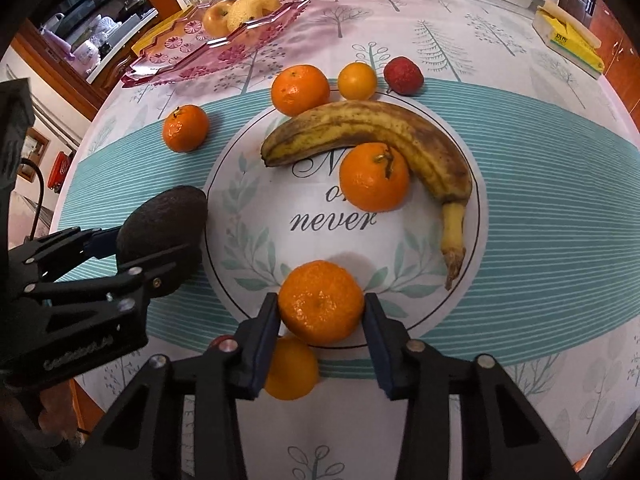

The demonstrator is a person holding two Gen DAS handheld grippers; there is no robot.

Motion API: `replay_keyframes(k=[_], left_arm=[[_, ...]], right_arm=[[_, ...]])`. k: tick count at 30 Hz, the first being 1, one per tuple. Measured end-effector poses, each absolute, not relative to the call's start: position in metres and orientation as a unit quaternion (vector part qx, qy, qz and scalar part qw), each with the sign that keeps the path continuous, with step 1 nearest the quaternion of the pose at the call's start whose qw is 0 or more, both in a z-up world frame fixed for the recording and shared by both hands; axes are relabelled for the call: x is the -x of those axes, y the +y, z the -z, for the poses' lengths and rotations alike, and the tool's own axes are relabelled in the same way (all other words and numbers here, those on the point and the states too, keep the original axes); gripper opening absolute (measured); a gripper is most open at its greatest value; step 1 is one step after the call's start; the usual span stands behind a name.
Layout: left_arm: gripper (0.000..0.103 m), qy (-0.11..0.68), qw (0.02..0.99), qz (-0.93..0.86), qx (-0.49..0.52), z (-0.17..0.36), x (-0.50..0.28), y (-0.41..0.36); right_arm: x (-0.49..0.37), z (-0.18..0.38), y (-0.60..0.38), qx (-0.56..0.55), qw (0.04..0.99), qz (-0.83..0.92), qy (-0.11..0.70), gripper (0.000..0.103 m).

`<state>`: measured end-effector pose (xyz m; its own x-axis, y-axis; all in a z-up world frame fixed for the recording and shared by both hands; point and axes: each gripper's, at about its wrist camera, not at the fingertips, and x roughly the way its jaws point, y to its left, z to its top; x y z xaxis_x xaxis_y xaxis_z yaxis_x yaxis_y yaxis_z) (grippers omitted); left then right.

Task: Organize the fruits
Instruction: 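Grasp the avocado with the left tool while the right tool grasps a mandarin, then lower the avocado and mandarin into the pink bowl and open both tools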

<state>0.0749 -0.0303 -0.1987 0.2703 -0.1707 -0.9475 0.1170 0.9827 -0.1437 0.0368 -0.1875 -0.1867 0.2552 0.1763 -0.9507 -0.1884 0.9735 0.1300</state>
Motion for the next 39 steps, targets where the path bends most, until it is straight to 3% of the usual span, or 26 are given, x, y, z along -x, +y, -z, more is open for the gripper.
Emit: replay_keyframes(k=[9,14,33,39], left_arm=[[0.056,0.602,0.793,0.093,0.013,0.190,-0.068,-0.032],[0.056,0.581,0.809,0.093,0.002,0.155,-0.064,-0.029],[0.056,0.456,0.888,0.028,-0.041,-0.028,-0.138,0.040],[0.056,0.439,0.897,-0.001,-0.046,-0.040,-0.182,0.058]], right_arm=[[-0.033,0.169,-0.192,-0.008,0.802,-0.117,0.585,0.041],[-0.036,0.134,-0.191,-0.005,0.819,-0.130,0.558,0.040],[-0.128,-0.091,-0.154,0.045,0.902,-0.178,0.390,0.040],[-0.186,-0.082,-0.130,0.027,0.891,-0.194,0.410,0.040]])
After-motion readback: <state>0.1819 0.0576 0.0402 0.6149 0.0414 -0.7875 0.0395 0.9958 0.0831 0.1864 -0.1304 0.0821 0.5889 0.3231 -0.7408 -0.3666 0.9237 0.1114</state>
